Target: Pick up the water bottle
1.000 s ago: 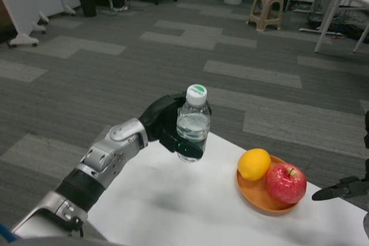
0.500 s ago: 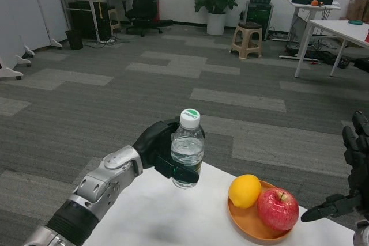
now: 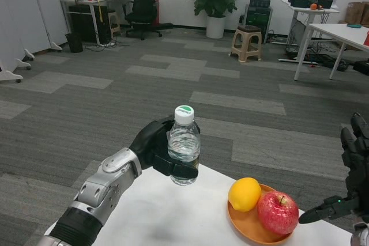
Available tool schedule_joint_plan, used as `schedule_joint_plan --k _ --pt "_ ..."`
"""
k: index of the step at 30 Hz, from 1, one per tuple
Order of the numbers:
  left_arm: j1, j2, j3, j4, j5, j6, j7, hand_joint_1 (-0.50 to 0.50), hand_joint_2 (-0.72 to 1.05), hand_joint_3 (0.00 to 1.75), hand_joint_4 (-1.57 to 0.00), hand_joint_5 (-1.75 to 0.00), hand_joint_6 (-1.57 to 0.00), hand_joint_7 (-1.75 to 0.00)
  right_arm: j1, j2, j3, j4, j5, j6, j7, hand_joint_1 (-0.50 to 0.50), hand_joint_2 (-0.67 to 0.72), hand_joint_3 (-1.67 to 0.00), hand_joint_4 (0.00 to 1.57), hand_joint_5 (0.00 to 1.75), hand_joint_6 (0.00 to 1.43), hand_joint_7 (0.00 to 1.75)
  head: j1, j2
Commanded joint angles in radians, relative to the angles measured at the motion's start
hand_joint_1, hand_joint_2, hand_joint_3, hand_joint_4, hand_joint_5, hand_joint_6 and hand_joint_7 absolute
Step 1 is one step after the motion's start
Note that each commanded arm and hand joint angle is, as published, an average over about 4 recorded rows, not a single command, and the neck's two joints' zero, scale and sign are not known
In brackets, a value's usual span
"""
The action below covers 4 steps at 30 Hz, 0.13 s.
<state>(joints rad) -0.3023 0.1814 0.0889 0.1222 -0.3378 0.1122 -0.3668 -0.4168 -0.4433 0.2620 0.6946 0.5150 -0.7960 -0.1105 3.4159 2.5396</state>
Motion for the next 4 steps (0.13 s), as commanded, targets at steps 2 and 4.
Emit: schedule_joint_plan --k 2,4 --pt "0.007 -0.007 0.015 -0.016 0.011 -0.023 0.003 0.5 0.25 0.7 -0.86 -1.75 -0.86 -1.33 0.003 0.006 -0.013 -0.013 0.008 -0.005 -0.003 -0.25 0.47 0.0 0.0 0.0 0.0 0.07 -0.001 -0.005" --pt "0.01 -0.007 0.015 -0.016 0.016 -0.023 0.003 0.5 0.25 0.7 -0.86 -1.75 -0.87 -1.33 0.004 0.006 -0.013 -0.016 0.008 -0.005 -0.003 -0.25 0.47 0.0 0.0 0.0 0.0 0.07 -0.001 -0.004"
